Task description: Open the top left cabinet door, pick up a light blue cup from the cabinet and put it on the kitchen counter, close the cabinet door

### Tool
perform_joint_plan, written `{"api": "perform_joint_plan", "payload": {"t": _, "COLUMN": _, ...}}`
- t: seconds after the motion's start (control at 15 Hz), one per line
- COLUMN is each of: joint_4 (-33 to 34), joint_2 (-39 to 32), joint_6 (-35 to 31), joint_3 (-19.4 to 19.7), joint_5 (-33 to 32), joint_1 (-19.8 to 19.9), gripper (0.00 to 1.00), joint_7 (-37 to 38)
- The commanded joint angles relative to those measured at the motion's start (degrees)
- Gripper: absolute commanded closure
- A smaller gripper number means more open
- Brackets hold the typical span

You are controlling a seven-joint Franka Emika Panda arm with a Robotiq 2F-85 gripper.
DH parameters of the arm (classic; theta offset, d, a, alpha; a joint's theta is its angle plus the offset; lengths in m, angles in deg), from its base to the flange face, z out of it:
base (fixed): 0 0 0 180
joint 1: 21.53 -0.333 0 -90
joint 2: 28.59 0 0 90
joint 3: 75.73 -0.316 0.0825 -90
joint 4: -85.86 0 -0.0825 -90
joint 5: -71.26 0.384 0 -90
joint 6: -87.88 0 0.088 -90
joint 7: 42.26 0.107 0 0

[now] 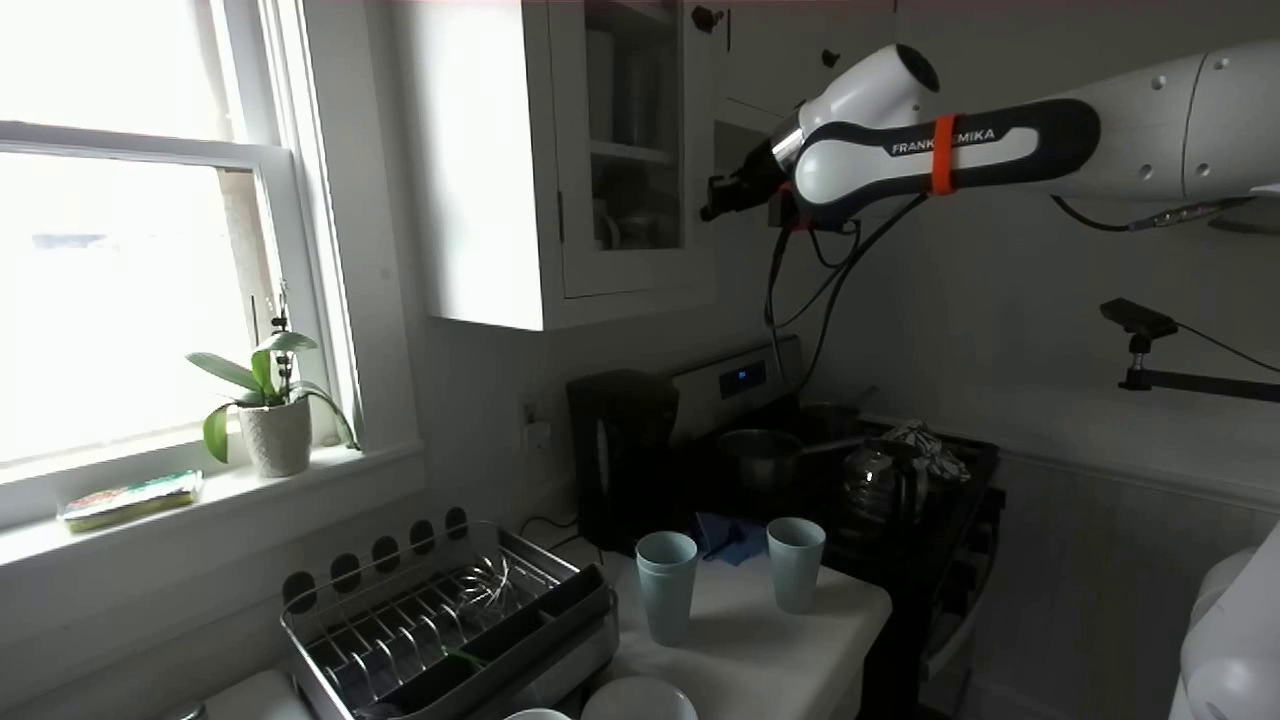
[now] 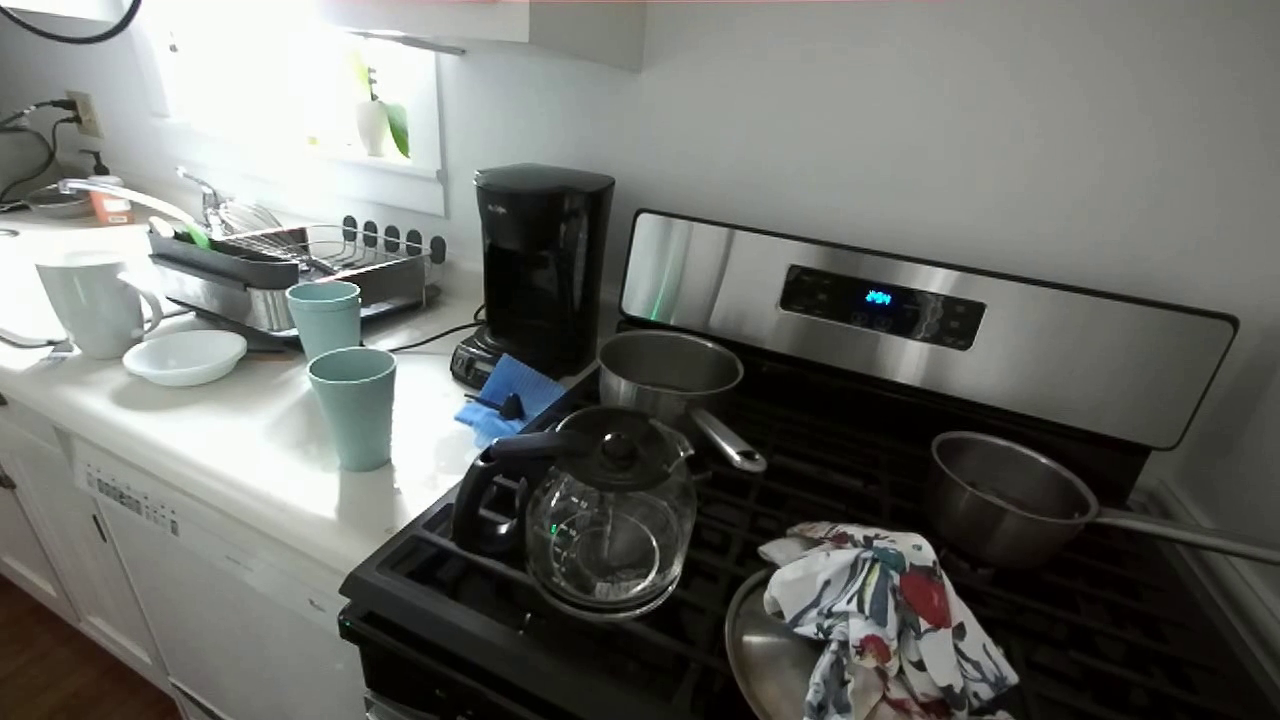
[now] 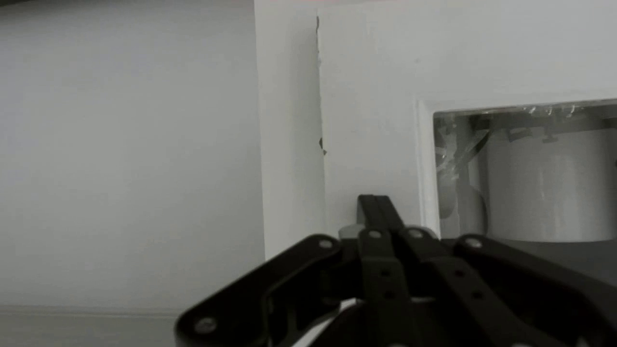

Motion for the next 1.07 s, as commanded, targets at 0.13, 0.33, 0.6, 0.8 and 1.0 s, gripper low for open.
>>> {"api": "perform_joint_plan", "payload": {"t": 0.13, "joint_4": -0.5, "joint_2": 6.6, "joint_6": 9.2, "joint_3": 1.7, "joint_5": 0.9, "joint_1": -0.3, "gripper": 1.0, "joint_7": -2.5}}
{"api": "perform_joint_plan", "payload": {"t": 0.33, "joint_4": 0.3, "joint_2": 9.3, "joint_6": 15.2, "joint_3": 2.3, "joint_5": 0.1, "joint_1": 0.4, "gripper": 0.69, "joint_7": -3.5}}
{"api": "perform_joint_plan", "payload": {"t": 0.6, "joint_4": 1.8, "joint_2": 11.8, "joint_6": 24.4, "joint_3": 4.1, "joint_5": 1.3, "joint_1": -0.6, "gripper": 0.49, "joint_7": -6.9}}
{"api": "perform_joint_plan", "payload": {"t": 0.8, "joint_4": 3.3, "joint_2": 13.1, "joint_6": 30.3, "joint_3": 4.8, "joint_5": 1.1, "joint_1": -0.8, "gripper": 0.29, "joint_7": -8.7}}
{"api": "perform_joint_plan", "payload": {"t": 1.0, "joint_4": 4.6, "joint_2": 14.5, "joint_6": 32.7, "joint_3": 5.7, "joint_5": 0.6, "joint_1": -0.9, "gripper": 0.08, "joint_7": -12.1}}
